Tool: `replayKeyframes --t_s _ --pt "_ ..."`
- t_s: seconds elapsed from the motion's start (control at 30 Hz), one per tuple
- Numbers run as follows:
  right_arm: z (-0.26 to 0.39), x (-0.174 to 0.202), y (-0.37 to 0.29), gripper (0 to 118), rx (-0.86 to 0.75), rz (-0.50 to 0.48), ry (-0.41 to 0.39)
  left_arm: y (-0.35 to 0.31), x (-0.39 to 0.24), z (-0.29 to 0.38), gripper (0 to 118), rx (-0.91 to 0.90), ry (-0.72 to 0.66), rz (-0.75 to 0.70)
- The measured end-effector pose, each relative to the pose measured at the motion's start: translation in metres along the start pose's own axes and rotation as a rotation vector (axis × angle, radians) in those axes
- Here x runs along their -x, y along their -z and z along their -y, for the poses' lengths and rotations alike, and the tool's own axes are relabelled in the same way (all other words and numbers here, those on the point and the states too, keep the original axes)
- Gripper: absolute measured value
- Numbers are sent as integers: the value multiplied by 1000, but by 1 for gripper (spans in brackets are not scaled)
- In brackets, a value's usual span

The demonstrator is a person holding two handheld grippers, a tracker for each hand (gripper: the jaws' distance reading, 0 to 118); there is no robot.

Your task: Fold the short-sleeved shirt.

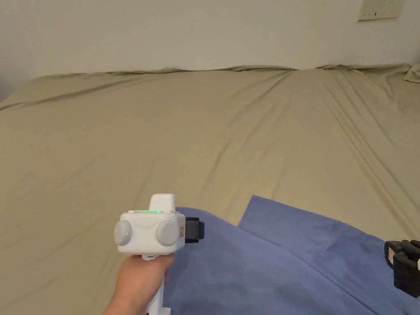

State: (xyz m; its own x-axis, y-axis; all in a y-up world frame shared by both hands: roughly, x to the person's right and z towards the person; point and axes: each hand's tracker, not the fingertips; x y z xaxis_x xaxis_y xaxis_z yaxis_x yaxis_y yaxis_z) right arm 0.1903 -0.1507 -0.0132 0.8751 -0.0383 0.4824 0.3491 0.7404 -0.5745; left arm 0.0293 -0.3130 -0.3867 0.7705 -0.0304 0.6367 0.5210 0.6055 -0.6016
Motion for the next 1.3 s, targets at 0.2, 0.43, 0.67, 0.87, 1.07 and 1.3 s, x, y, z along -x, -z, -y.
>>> replayKeyframes --t_s 0.2,0.43,0.67,0.87,1.07,1.3 --pt "3 -17 19 2 58 80 -4 15 -11 9 105 33 8 -22" --pt "8 -58 51 2 116 260 -15 -36 -9 12 0 -31 36 103" --pt "-4 -102 109 61 265 50 44 -87 13 6 0 -87 -76 123" --pt "-9 -114 172 118 399 35 58 -93 11 4 0 -73 -72 118" --pt "13 -123 199 96 541 162 8 -85 7 5 0 -52 -32 91" --pt "22 -103 188 5 466 76 -91 -81 2 4 0 -36 -22 82"
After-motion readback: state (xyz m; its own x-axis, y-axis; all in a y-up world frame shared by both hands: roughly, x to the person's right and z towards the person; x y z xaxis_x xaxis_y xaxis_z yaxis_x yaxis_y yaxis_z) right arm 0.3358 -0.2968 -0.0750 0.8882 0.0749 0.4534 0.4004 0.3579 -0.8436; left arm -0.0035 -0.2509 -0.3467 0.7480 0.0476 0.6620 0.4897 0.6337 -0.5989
